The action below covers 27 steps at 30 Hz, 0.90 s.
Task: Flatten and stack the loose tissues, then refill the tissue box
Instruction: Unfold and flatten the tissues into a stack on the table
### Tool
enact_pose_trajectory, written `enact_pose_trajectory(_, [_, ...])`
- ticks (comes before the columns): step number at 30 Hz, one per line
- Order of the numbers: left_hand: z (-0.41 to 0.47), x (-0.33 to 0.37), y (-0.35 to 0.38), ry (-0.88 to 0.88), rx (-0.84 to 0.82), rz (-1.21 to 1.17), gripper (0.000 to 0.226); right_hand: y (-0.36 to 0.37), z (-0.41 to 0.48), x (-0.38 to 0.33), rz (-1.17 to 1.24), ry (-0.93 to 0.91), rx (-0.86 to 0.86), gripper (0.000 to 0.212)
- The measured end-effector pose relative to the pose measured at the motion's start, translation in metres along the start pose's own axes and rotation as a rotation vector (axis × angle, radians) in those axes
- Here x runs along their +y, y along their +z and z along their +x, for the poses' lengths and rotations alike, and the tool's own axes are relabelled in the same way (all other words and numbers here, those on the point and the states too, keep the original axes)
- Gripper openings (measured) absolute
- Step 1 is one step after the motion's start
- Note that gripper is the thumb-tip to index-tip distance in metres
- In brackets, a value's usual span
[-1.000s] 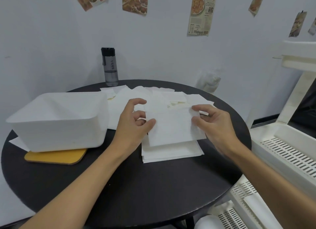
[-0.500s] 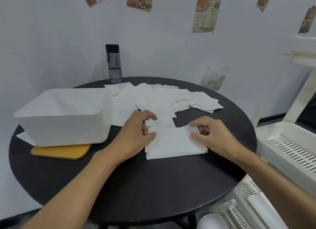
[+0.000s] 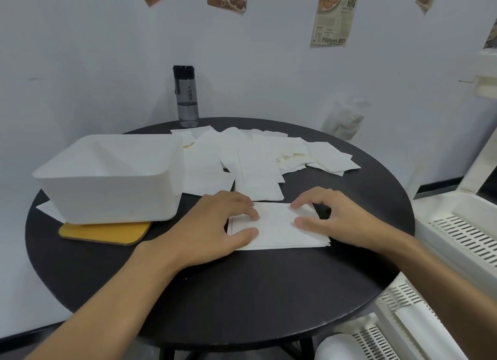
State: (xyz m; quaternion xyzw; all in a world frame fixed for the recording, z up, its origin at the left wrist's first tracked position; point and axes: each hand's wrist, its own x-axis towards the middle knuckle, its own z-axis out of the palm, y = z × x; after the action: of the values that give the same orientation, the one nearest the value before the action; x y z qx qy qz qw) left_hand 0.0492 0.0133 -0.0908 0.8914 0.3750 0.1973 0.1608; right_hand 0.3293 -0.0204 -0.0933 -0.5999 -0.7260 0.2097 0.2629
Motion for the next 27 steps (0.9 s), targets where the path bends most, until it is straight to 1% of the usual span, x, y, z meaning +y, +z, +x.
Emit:
enact_pose_trajectory(1, [-0.002,-0.002,0.0,0.001,-0.001,-0.001,0.027,0.001,0.004,-0.002,0.046,-0.003,0.033,0.028])
enact_pose_trajectory(3, [-0.006,-0.003,0.001,0.006,0.003,-0.003,0.028,0.004,0.017,-0.005,0.087,0.01,0.129,0.026])
enact_pose_trajectory(4, [-0.008,-0.004,0.001,0.012,0.009,-0.004,0.028,0.006,0.027,-0.005,0.076,0.035,0.163,0.025])
enact_pose_trajectory(7, [-0.011,-0.005,0.002,0.034,0.043,-0.001,0.03,0.013,0.059,-0.002,0.016,0.139,0.219,0.011])
enact_pose_trajectory(10, [-0.01,-0.006,0.001,0.037,0.061,0.02,0.036,0.02,0.086,0.003,-0.061,0.245,0.281,0.035])
enact_pose_trajectory(12, [-0.01,-0.006,0.001,0.04,0.068,0.024,0.036,0.022,0.098,0.006,-0.097,0.275,0.322,0.042])
enact_pose_trajectory(15, [-0.009,-0.007,0.001,0.046,0.068,0.027,0.035,0.023,0.106,0.007,-0.092,0.308,0.346,0.043])
enact_pose_trajectory(18, [-0.009,-0.008,0.001,0.051,0.065,0.025,0.035,0.023,0.11,0.003,-0.08,0.321,0.356,0.038])
enact_pose_trajectory(23, [-0.008,-0.008,0.001,0.062,0.069,0.017,0.035,0.024,0.113,0.0,-0.046,0.361,0.338,0.034])
enact_pose_trajectory(27, [-0.009,-0.009,0.001,0.062,0.066,0.012,0.033,0.022,0.11,-0.004,0.016,0.372,0.351,0.025])
